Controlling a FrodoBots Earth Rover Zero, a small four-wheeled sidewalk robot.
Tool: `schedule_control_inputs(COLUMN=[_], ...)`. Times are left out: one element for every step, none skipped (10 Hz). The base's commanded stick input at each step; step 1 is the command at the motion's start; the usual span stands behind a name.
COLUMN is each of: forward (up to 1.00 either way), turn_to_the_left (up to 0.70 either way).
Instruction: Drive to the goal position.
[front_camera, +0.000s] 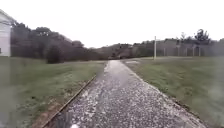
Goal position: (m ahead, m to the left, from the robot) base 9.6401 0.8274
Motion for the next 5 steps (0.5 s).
schedule_control_inputs(forward=[1.0, 1.0, 1.0, 1.0, 1.0], turn_to_the_left=[0.0, 0.0, 0.0, 0.0, 0.0])
